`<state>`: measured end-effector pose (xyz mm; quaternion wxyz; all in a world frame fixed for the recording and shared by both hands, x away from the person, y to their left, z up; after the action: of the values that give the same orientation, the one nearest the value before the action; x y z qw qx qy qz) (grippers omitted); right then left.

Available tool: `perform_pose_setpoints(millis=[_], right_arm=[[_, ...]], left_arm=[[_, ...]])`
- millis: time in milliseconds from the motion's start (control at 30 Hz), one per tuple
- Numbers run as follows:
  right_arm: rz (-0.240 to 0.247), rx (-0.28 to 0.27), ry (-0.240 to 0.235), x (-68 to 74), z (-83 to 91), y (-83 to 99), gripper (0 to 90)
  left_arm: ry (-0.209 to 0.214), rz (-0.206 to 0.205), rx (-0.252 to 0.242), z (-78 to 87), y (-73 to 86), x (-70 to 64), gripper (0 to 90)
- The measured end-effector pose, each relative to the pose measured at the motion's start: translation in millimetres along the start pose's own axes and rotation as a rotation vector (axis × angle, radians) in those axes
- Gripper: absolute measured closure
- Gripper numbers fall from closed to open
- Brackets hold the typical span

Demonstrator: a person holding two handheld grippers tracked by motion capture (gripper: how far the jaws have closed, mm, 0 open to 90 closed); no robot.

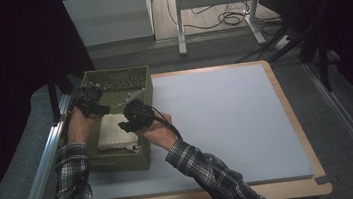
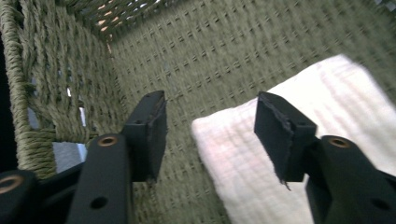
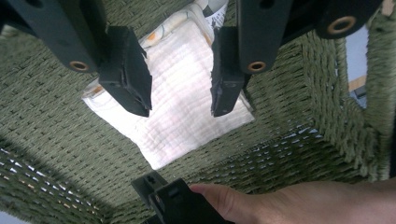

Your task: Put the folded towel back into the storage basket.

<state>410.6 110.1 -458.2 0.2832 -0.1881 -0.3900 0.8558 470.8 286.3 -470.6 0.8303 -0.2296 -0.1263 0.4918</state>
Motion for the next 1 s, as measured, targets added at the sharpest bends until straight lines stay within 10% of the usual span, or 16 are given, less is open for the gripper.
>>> perform_pose_setpoints(millis=[400,1000], right_arm=[[-0.008,-0.054,0.012,-19.0,15.3,6.4,36.4],[-0.039,-0.08,0.024,-47.8,42.0,24.8,27.5]], left_arm=[[0.06,0.091,-0.115,11.2,1.8,-2.2,21.9],[0.143,0.181,-0.273,26.2,8.7,-14.8,6.7]])
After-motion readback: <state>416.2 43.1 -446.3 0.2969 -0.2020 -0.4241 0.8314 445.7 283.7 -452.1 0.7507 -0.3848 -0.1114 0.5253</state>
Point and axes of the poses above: each handheld gripper's, and its own axes: z roughly backward along the jaws, y roughly out of its underside, x roughly to its left, the point moved 3 cm from there along -z, roughly forward along the jaws, and after that the axes turned 15 degrees about y, right-handed, at the moved point
